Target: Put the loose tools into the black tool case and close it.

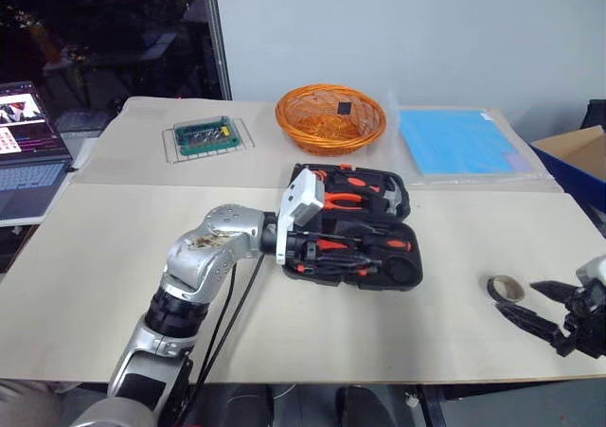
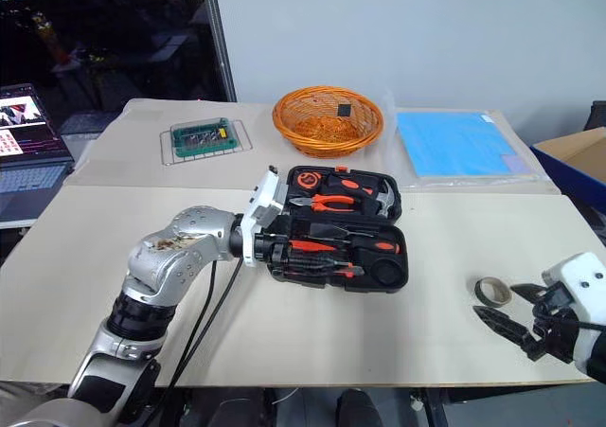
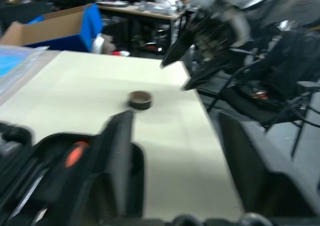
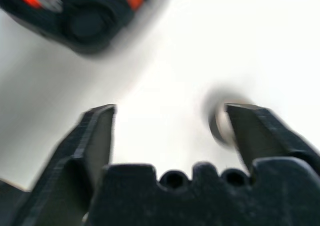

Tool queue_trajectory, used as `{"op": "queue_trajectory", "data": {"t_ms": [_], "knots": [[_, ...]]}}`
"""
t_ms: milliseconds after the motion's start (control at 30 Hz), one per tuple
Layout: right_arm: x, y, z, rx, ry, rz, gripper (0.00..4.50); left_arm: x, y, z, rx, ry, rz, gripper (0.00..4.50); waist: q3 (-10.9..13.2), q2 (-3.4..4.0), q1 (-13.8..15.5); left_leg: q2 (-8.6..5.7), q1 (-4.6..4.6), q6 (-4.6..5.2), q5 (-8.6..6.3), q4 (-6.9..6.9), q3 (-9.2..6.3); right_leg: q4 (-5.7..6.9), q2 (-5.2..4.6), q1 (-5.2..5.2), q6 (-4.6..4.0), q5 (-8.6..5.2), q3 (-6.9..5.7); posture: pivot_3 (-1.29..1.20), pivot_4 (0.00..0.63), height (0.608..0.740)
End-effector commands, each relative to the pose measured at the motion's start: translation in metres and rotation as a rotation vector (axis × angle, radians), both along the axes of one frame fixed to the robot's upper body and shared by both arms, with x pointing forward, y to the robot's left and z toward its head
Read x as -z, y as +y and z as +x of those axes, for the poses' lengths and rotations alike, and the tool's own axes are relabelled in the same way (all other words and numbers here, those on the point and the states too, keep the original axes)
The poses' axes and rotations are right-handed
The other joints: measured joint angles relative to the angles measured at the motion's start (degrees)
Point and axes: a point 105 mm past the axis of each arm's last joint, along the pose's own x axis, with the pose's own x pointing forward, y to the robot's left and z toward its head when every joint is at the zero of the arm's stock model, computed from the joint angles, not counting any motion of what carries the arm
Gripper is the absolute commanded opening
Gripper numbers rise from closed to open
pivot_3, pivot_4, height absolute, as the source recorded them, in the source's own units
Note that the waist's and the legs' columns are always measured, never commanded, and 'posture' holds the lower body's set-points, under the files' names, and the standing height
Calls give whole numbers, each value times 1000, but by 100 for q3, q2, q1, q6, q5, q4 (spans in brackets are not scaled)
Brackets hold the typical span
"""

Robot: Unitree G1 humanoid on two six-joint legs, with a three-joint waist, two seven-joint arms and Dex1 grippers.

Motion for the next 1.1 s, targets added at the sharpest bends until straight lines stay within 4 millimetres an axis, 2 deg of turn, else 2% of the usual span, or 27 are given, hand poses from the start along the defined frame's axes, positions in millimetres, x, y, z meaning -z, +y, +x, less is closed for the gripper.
{"op": "queue_trajectory", "data": {"t_ms": [33, 233, 400, 467, 500, 600, 700, 867, 900, 1000, 1100], "knots": [[10, -24, 16, 115, 27, -74, 2734, -6, -3, -11, 53, -51, 11, 4405, 1, -1, -11, 0, 5, 0, 0, 0, 1, 0, 0, 1, -3, 2, 0, 0, 150, 740], [24, -28, 41, 137, 64, -61, 2734, 0, 0, -8, 28, -70, 29, 4405, 4, 7, -14, -3, 2, 0, 0, 0, 5, -1, 2, -2, -2, 2, 5, 0, 150, 740], [33, -24, 52, 103, 113, -41, 2734, 3, 2, -6, 7, -78, 30, 4405, 6, 10, 5, -6, -11, 2, 0, -1, 4, -1, 5, -8, -8, 4, 7, 0, 150, 740], [41, -23, 52, 82, 151, -51, 2183, 4, 3, -5, -5, -81, 30, 4497, 6, 9, 19, -8, -14, 2, 0, -1, 4, -2, 4, -9, -7, 4, 7, 0, 150, 740], [43, -23, 53, 73, 161, -55, 2054, 4, 3, -4, -10, -83, 30, 4497, 6, 10, 25, -8, -14, 2, 0, -1, 3, -2, 5, -8, -7, 4, 7, 0, 150, 740], [42, -22, 56, 63, 150, -44, 923, 2, 5, -2, -28, -83, 26, 4497, 6, 10, 33, -10, -15, 2, 0, -1, 3, -2, 4, -8, -5, 4, 6, 0, 150, 740], [39, -21, 56, 44, 140, -41, 39, 3, 7, 0, -51, -77, 24, 4497, 6, 10, 25, -10, -14, 2, 0, -1, 4, -1, 4, -8, -2, 3, 7, 0, 150, 740], [28, -19, 58, 9, 90, -60, 39, 8, 9, 1, -74, -67, 25, 4497, 5, 12, 21, -5, -13, 2, 0, -1, 4, 2, 10, -9, 7, -1, 7, 0, 150, 740], [24, -16, 59, -8, 76, -58, 39, 9, 11, 2, -80, -66, 25, 4497, 5, 12, 20, -5, -13, 2, 0, -1, 4, 2, 10, -9, 7, -2, 7, 0, 150, 740], [-10, 30, 60, -219, -1, -15, 39, 9, 27, 6, -132, -39, 22, 4497, 7, 20, -6, -5, -13, 2, 0, -1, 6, 2, 8, -11, 8, -1, 8, 0, 150, 740], [-27, 68, 60, -380, -12, 0, 39, 10, 44, 4, -165, -22, 39, 4497, 15, 27, -105, 7, -7, 2, 0, -1, 2, 9, 17, -12, 8, 1, 9, 0, 150, 740]]}}
